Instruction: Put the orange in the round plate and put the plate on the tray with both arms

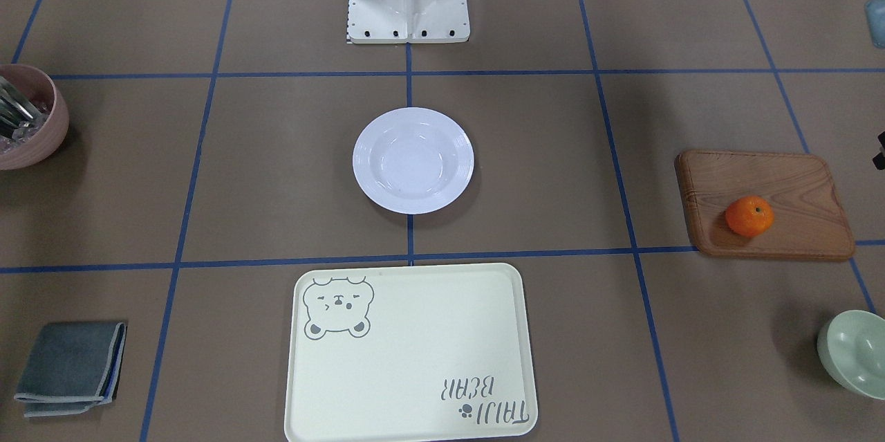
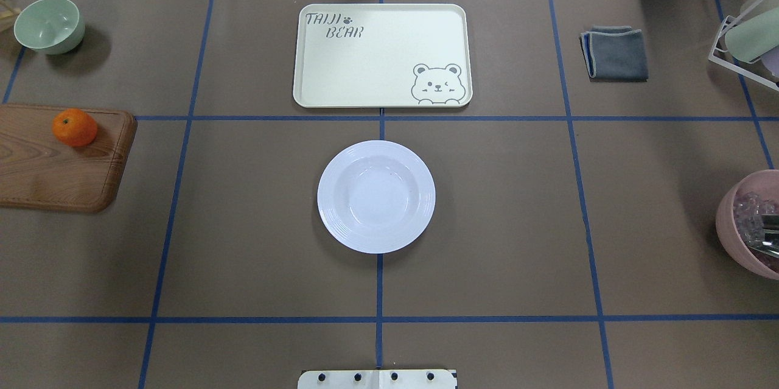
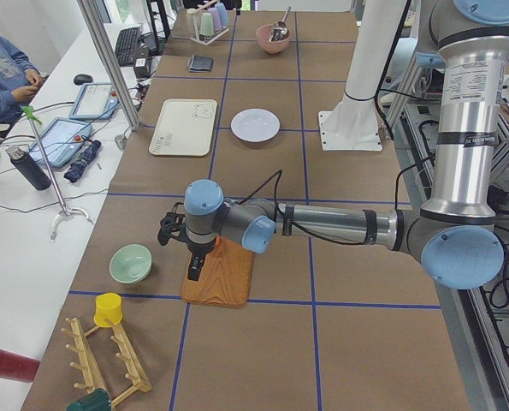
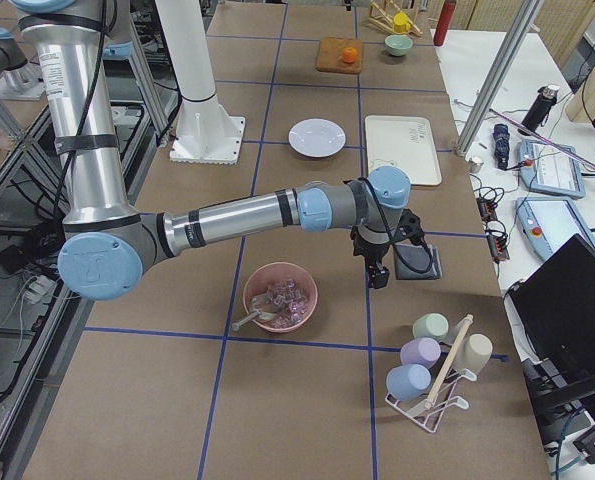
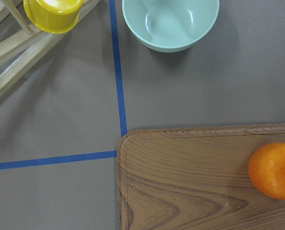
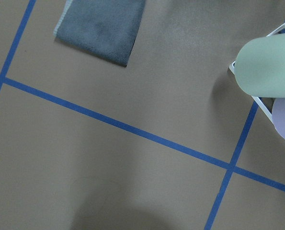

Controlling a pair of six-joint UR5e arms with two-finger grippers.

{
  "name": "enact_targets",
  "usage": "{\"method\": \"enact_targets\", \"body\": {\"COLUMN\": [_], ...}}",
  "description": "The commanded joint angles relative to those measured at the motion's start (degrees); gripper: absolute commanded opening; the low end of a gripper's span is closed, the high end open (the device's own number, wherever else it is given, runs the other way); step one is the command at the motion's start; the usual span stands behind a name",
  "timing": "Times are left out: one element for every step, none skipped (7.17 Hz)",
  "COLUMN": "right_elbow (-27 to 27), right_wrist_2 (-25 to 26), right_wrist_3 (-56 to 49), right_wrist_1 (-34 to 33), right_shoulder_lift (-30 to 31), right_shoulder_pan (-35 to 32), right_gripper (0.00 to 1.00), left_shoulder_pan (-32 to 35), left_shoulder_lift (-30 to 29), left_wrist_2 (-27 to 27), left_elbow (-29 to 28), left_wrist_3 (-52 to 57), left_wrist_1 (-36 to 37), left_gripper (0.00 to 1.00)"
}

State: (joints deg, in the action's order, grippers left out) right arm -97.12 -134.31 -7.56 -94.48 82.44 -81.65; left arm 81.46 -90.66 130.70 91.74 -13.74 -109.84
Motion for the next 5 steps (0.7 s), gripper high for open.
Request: {"method": "enact_targets", "body": {"right_elbow": [-0.1,-0.1,-0.1,-0.1,-0.1], "right_wrist_2": [0.0,-0.1,0.0,0.0,0.3], "right_wrist_3": [0.0,0.0,0.1,0.4,3.1], "right_wrist_1": [0.0,0.0,0.0,0.0,0.0], "right_shoulder_lift": [0.1,0.1,0.1,0.1,0.0], "right_shoulder_pan": [0.0,0.0,0.0,0.0,0.3], "right_gripper": [1.00,1.00,1.00,1.00,1.00], "left_shoulder_pan": [-0.6,-0.7,-1.0,-1.0,-1.0], "left_shoulder_lift": [0.5,0.3,0.0,0.5,0.7], "left_wrist_2": [0.0,-0.3,-0.3,0.6,1.2], "left_elbow": [-0.6,-0.4,-0.8,-0.2,-0.1], "left_wrist_3": [0.8,0.2,0.5,0.8,0.8], "left_wrist_1": [-1.3,-1.3,-1.2,-1.9,-2.4], "left_gripper": [0.98,0.98,0.98,0.98,0.98]}}
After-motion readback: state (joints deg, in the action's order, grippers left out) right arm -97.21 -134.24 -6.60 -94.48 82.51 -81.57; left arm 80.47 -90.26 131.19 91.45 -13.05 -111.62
